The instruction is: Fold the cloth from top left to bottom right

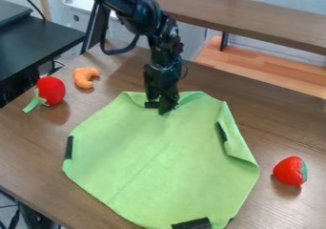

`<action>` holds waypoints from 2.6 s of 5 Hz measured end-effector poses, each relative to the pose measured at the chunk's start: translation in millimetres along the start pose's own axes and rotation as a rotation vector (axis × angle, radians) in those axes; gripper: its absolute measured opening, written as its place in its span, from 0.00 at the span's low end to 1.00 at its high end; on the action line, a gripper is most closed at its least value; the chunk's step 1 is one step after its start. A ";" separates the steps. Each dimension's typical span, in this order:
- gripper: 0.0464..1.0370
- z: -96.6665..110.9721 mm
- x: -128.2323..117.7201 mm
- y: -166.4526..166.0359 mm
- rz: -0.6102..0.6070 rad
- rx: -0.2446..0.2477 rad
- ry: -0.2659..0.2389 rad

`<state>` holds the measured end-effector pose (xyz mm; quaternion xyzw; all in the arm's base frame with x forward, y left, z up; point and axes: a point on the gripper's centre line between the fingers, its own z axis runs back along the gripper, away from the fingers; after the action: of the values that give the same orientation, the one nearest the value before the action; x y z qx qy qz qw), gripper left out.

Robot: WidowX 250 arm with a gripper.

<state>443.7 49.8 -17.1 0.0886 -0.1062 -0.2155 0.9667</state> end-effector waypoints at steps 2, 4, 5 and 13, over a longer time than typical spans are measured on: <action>0.13 -2.4 4.3 -6.2 -0.014 -0.079 0.036; 0.01 11.2 0.4 -9.7 0.020 -0.129 0.014; 0.01 46.3 5.2 -19.0 0.005 -0.167 -0.058; 0.01 88.2 -41.4 -186.8 -0.219 -0.229 -0.020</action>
<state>311.3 -109.8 20.2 -0.0134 -0.0801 -0.3311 0.9401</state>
